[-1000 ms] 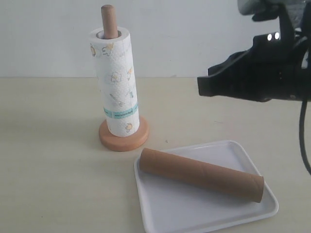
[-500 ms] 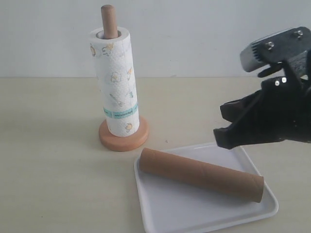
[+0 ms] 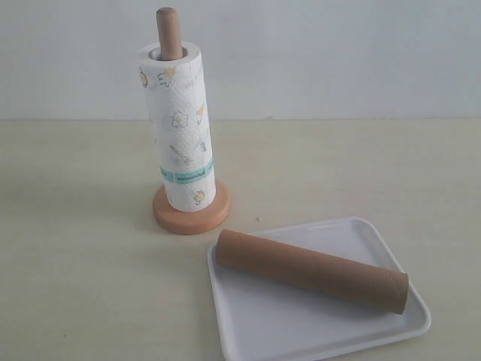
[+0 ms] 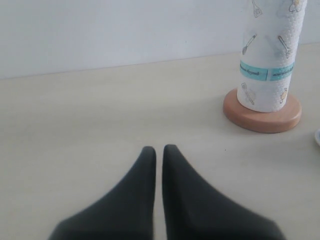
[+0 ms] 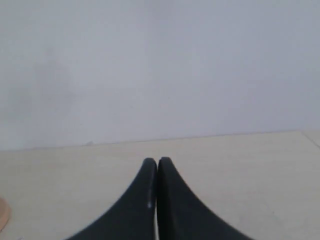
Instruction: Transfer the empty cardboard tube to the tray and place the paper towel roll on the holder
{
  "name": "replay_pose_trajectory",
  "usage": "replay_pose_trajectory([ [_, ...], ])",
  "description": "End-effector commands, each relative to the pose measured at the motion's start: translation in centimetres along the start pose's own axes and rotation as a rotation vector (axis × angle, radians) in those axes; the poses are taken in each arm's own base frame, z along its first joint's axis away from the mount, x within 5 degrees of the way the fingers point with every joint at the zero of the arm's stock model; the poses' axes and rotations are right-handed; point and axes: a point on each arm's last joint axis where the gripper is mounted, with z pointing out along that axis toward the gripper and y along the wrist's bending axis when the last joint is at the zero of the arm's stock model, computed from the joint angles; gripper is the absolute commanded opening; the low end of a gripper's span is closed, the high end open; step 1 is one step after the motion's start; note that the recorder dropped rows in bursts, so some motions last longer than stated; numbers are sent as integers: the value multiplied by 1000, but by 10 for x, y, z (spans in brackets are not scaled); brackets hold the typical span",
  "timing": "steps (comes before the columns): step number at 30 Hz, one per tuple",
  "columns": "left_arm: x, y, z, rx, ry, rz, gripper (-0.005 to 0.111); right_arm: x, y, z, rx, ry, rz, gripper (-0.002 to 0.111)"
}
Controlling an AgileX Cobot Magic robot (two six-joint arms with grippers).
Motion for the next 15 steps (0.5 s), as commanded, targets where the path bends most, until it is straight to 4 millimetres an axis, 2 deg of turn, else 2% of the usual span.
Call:
replay_pose_trajectory([
  [1, 1, 0, 0, 1, 1, -5, 4, 11, -3, -4, 22, -41, 98, 0],
  [5, 1, 0, 0, 1, 1, -5, 4, 26, -5, -4, 29, 0, 221, 0],
  [8, 1, 0, 0, 1, 1, -5, 4, 34, -6, -4, 35, 24, 228, 0],
  [15, 1, 0, 0, 1, 1, -5, 4, 34, -5, -17, 23, -8, 70, 0],
])
